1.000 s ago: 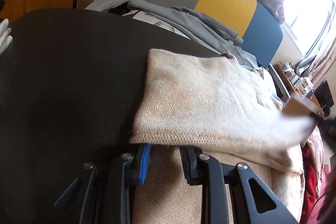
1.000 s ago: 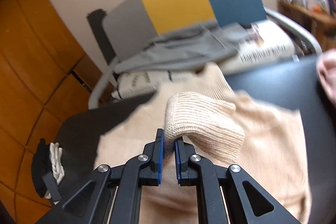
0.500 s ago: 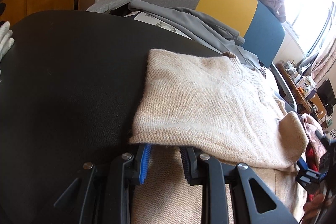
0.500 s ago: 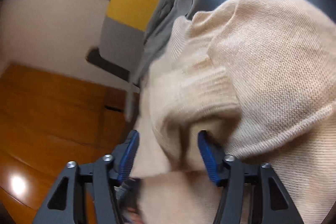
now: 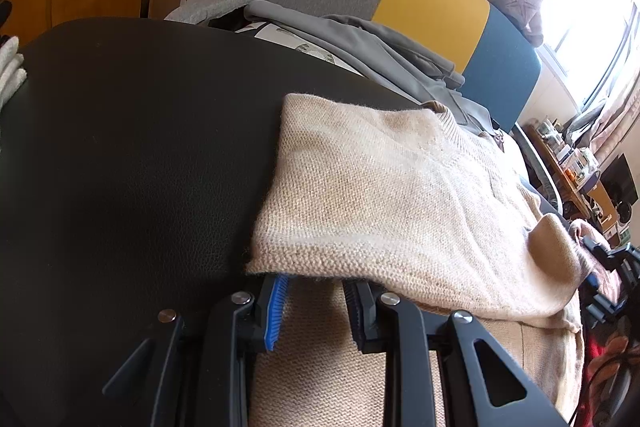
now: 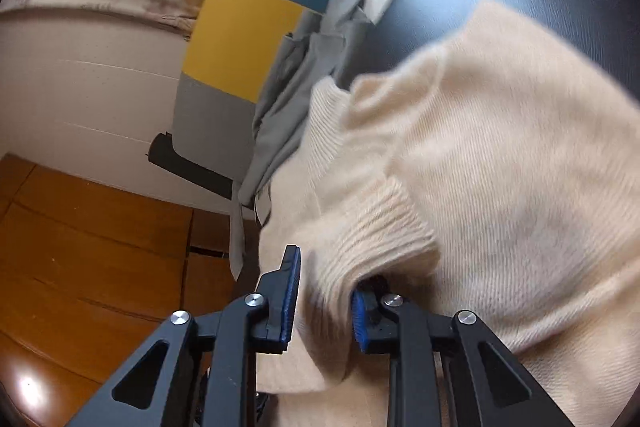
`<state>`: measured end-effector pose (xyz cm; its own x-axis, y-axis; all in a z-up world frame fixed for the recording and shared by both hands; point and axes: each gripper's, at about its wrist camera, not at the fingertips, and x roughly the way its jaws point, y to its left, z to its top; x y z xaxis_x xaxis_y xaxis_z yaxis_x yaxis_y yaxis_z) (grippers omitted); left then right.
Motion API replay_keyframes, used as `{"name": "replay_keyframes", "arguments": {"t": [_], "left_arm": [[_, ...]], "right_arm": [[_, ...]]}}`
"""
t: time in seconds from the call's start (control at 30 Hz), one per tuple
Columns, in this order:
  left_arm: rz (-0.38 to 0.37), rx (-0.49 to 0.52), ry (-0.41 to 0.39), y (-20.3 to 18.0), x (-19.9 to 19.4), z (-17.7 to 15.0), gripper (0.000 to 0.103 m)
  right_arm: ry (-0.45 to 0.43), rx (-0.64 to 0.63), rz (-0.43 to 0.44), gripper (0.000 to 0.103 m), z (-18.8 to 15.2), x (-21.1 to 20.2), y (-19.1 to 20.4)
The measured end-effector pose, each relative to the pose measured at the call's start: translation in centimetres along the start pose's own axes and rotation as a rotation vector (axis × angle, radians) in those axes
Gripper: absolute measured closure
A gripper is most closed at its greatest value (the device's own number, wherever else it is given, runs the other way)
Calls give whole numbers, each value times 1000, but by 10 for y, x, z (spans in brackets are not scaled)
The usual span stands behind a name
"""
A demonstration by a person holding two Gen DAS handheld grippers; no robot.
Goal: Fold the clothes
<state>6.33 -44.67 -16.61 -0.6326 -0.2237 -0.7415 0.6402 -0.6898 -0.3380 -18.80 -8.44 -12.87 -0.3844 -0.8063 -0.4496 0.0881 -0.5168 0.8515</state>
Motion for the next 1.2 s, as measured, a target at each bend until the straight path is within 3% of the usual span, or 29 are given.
{"name": "replay_keyframes", "arguments": {"t": [0.13, 0.3, 0.4, 0.5, 0.63, 0.8, 0.93, 1.03, 1.13, 1.2], "left_arm": [[0, 0, -1, 0, 2, 1, 77], [4, 4, -2, -1, 1, 0, 77], [1, 5, -1, 0, 2, 0, 77], [0, 11, 8, -1, 1, 2, 77], [-1, 32, 22, -4, 0, 3, 77], [12, 96, 31, -15, 0, -2, 73], [16, 103, 26, -16, 0, -4, 72], [6, 96, 24, -14, 0, -4, 72], [3, 95, 22, -14, 0, -5, 71], [2, 97, 21, -14, 0, -5, 70]], "right_arm": [[-83, -154, -95, 88, 10, -25, 24], [-74, -316, -347, 93, 12, -26, 26], [-48, -309, -396, 95, 3, -27, 6], [-39, -283, -380, 95, -1, -30, -11], [-39, -264, -292, 96, 2, -39, -13], [-23, -289, -235, 96, 9, -38, 2], [11, -230, -228, 91, 6, -29, -10], [29, -147, -201, 72, 2, -26, -27], [37, -100, -166, 70, -2, -24, -36], [43, -125, -197, 71, -3, -20, -32]]}}
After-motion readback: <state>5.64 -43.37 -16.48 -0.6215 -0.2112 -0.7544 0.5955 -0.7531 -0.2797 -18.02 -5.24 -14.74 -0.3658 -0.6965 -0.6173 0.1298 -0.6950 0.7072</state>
